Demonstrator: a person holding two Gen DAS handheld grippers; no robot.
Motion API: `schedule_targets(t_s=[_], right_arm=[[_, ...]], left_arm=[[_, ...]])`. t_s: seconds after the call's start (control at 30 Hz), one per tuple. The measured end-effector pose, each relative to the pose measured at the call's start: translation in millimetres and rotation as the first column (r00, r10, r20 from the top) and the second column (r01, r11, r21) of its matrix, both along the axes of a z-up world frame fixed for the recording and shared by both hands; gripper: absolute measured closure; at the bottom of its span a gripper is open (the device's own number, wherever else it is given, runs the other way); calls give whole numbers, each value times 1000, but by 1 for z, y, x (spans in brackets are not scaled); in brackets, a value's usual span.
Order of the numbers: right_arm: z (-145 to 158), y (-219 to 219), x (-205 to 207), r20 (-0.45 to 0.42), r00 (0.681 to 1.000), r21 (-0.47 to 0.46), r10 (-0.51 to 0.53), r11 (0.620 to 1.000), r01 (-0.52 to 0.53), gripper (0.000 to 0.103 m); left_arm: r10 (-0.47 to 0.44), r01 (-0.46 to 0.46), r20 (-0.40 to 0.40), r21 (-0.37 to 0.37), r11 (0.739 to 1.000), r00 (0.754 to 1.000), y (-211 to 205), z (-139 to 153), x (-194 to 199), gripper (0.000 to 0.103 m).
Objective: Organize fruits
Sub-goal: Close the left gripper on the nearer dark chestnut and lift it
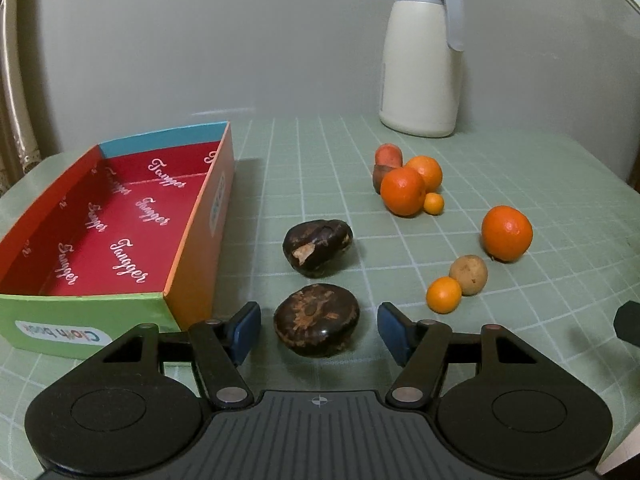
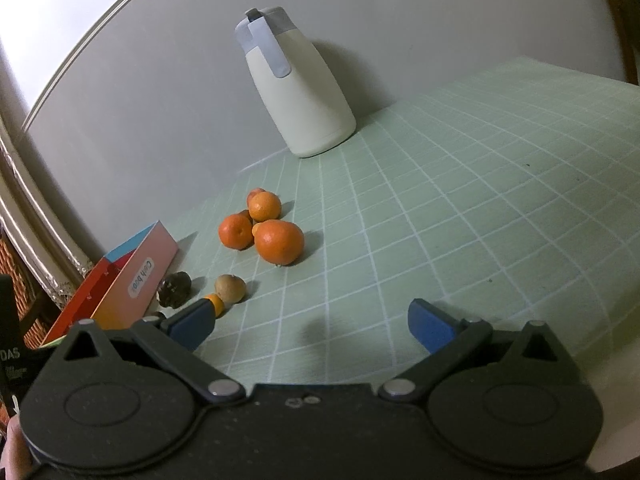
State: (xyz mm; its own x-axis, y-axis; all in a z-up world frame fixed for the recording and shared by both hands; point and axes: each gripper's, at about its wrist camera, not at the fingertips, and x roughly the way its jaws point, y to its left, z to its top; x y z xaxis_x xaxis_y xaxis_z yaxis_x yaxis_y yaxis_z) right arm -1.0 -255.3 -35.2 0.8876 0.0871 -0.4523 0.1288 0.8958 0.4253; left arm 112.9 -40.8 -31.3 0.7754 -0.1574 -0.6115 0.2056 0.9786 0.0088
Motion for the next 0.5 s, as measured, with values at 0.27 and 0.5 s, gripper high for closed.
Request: schedule_targets(t_s=[0.27,0.5], right_arm=[[0,1,1,0,1000,-11,2,1000,-2,0],[1,2,0,5,1000,-22,1,1000,-1,0]], left_arm=[[10,-10,19,-26,1000,1000,2,-1,-1,47],[-6,7,27,-31,999,1000,2,0,-3,58]])
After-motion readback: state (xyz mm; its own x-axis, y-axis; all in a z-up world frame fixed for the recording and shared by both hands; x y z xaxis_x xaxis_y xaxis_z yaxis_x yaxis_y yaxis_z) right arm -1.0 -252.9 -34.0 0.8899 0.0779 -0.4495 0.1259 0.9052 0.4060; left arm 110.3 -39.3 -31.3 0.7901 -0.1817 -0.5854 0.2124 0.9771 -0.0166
